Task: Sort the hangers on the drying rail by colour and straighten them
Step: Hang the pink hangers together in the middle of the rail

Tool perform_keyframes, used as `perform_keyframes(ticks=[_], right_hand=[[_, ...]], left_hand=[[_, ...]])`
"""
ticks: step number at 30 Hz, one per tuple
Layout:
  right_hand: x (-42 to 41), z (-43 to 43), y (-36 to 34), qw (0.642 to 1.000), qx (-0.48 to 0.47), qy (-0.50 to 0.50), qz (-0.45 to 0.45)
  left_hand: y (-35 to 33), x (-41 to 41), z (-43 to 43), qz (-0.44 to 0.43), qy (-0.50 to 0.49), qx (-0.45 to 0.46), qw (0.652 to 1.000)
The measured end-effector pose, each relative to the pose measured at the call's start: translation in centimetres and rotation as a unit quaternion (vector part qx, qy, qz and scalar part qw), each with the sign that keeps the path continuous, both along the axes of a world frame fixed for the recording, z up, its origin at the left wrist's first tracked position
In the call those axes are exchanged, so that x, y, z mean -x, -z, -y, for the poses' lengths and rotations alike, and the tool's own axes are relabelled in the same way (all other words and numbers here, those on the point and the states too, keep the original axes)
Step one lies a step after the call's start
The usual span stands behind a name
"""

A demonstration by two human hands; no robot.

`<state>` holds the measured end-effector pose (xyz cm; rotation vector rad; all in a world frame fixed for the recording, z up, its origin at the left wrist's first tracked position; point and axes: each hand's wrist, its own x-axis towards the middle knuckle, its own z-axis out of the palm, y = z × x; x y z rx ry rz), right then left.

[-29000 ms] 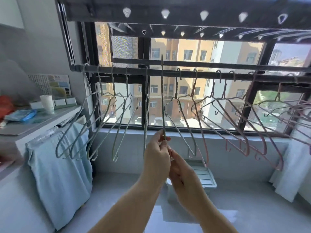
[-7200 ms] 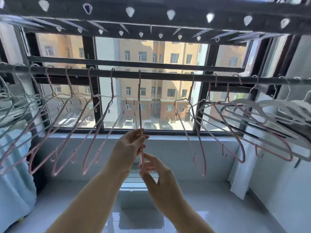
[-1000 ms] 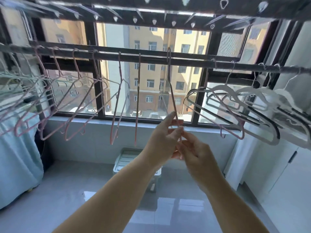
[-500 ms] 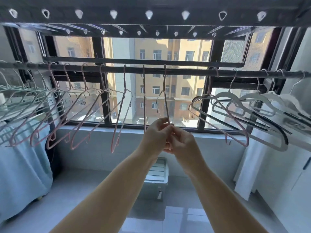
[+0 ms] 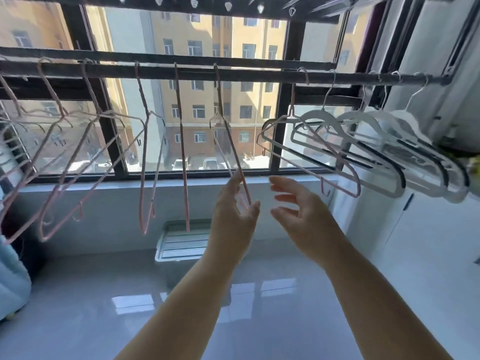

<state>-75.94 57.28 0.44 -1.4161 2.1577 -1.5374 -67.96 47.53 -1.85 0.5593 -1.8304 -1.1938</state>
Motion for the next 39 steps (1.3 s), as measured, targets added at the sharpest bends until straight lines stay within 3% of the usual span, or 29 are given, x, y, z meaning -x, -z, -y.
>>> perform_keyframes(ticks=[4, 8, 10, 13, 16, 19, 28, 33, 39], right_hand=[[2.4, -4.0, -2.4, 0.978, 0.093, 0.154, -0.104], [5.6, -6.1, -3.6, 0.957, 0.008, 0.254, -0.140], [6.6, -5.8, -3.9, 0.966, -0.035, 0.239, -0.095], [7.4, -4.5, -3.9, 0.978, -0.056, 0.203, -0.015], [7.5, -3.3, -4.0, 0.984, -0.023, 0.156, 0.079], [7.4, -2.2, -4.1, 0.982, 0.020, 0.123, 0.142], [6.7, 1.2, -3.6, 0.973, 0.109, 0.131, 0.154], [6.3, 2.9, -4.3, 0.973, 0.140, 0.129, 0.133], [7.5, 5.6, -4.1, 0.976, 0.138, 0.143, 0.090]], left_hand=[[0.3, 0.3, 0.3, -0.024, -0.090, 0.047, 0.995], [-0.8, 1.1, -2.2, -0.105, -0.086, 0.175, 0.975], [-1.2, 2.2, -4.0, -0.105, -0.009, 0.220, 0.970], [-1.6, 4.1, -5.7, 0.002, 0.108, 0.190, 0.976], [-1.3, 6.1, -5.7, 0.088, 0.138, 0.158, 0.974], [-1.3, 6.8, -5.2, 0.067, 0.140, 0.159, 0.975], [-0.5, 7.4, -3.4, -0.010, 0.110, 0.184, 0.977], [-0.2, 7.2, -2.3, -0.007, 0.127, 0.223, 0.967], [0.4, 8.0, -0.8, 0.002, 0.151, 0.206, 0.967]])
